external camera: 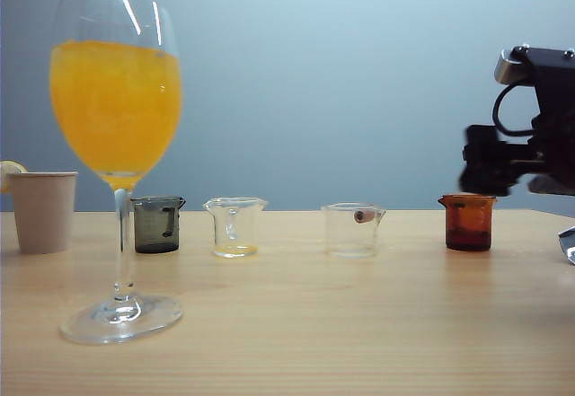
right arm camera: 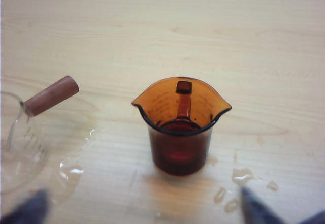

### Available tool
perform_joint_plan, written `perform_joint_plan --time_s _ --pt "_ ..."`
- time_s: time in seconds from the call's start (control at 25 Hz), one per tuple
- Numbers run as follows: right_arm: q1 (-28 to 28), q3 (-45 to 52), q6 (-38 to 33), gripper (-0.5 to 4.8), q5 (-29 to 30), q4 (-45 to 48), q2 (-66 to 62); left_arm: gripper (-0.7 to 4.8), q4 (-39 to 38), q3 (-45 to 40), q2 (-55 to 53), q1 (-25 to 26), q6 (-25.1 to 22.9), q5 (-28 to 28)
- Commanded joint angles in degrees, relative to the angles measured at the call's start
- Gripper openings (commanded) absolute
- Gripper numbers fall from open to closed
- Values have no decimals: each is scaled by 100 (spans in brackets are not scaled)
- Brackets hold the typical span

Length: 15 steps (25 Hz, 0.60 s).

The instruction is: Pick up the fourth measuring cup from the left, pour the grenadine inside into the goblet, and finally put the measuring cup back in its original place.

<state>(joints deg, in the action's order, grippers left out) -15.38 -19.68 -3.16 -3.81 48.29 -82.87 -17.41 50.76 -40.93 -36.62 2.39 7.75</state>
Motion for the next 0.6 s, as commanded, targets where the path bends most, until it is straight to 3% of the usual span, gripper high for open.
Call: perform_joint_plan --time_s 0.04,0.4,0.6 --pt "7 -37 15 479 -13 695 -411 -4 63 44 11 7 0 17" --pt "48 -640 17 479 -59 1060 -1633 -4 79 44 11 7 0 15" --pt "433 -824 15 479 129 1010 -1755 -4 79 44 11 7 0 15"
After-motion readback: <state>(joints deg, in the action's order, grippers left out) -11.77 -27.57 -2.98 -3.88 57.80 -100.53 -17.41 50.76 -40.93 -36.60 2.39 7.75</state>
